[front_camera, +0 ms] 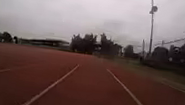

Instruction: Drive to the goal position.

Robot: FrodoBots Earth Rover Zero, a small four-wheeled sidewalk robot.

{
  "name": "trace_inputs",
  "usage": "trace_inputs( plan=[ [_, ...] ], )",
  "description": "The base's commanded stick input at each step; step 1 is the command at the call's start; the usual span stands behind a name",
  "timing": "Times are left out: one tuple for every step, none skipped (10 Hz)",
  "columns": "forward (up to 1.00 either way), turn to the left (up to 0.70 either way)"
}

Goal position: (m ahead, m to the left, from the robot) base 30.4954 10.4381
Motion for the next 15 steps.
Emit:
trace_inputs(
  plan=[
    [0.7, -0.35],
    [0.7, -0.35],
    [0.7, -0.28],
    [0.7, -0.09],
    [0.7, 0.0],
    [0.7, 0.0],
    [0.7, 0.0],
    [0.7, 0.0],
    [0.7, 0.0],
    [0.7, 0.0],
    [0.7, 0.0],
    [0.7, 0.0],
    [0.7, 0.0],
    [0.7, 0.0],
    [0.7, 0.0]
  ],
)
